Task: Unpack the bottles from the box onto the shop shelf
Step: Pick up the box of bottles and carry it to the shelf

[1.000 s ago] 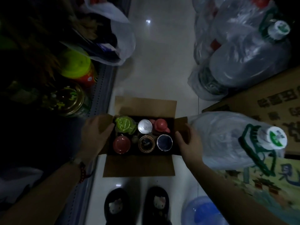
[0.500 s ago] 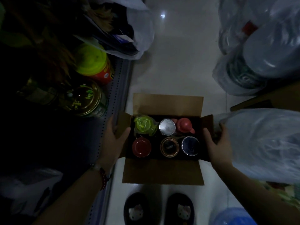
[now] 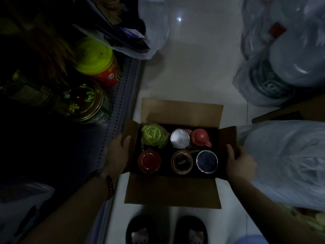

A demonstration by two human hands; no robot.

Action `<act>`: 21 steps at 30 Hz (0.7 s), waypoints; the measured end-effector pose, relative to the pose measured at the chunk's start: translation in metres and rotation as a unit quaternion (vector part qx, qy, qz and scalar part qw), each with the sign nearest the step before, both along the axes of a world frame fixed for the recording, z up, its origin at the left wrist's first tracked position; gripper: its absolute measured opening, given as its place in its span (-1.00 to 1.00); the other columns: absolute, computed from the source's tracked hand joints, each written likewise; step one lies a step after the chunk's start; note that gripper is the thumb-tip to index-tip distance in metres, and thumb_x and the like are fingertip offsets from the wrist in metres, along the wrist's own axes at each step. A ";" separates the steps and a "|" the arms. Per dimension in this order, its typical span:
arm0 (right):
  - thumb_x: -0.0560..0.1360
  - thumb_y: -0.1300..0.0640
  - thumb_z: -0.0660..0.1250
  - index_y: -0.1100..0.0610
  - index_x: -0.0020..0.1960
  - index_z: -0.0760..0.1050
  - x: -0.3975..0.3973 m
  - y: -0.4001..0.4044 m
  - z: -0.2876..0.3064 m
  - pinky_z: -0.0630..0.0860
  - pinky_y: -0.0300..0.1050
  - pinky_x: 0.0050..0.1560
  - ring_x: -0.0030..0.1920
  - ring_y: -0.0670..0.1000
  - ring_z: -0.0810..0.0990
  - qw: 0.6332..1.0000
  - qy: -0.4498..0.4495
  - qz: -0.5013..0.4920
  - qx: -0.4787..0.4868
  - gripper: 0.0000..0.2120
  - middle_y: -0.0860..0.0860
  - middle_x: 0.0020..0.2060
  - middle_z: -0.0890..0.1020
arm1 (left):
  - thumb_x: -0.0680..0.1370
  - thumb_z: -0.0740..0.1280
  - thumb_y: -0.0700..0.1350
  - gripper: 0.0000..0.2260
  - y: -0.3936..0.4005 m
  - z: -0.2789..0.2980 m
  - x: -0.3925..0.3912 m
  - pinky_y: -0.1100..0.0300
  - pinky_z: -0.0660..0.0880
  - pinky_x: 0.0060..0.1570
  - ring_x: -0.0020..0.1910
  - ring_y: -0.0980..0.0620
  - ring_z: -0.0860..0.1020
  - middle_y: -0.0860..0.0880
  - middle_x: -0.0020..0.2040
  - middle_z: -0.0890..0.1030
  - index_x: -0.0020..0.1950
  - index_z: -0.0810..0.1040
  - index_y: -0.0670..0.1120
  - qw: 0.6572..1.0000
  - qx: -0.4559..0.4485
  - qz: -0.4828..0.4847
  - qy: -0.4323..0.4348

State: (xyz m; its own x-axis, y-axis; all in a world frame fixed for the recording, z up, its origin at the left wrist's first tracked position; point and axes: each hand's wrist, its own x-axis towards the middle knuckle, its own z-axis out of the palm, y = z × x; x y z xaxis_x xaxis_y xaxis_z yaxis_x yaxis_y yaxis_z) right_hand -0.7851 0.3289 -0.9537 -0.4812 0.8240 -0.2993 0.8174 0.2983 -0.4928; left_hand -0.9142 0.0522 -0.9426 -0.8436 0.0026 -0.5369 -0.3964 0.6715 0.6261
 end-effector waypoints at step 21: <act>0.56 0.07 0.29 0.26 -0.05 0.60 0.015 -0.005 0.091 0.46 -0.10 -0.27 -0.28 0.04 0.54 0.996 -0.031 0.077 -0.030 -0.75 0.09 -0.28 0.60 | 0.61 0.20 -0.09 -0.70 -0.004 0.091 0.014 0.10 0.37 -0.02 0.09 -0.27 0.55 -0.33 0.11 0.59 0.20 0.54 -0.26 0.996 -0.090 0.006 -0.017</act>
State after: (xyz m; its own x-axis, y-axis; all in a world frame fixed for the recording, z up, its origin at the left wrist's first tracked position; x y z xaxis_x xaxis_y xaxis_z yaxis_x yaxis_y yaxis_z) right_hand -0.7699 0.3237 -0.8629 -0.5795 0.7211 -0.3797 0.7938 0.3942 -0.4631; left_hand -0.9003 0.0487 -0.8516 -0.8242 -0.1072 -0.5561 -0.4245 0.7668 0.4815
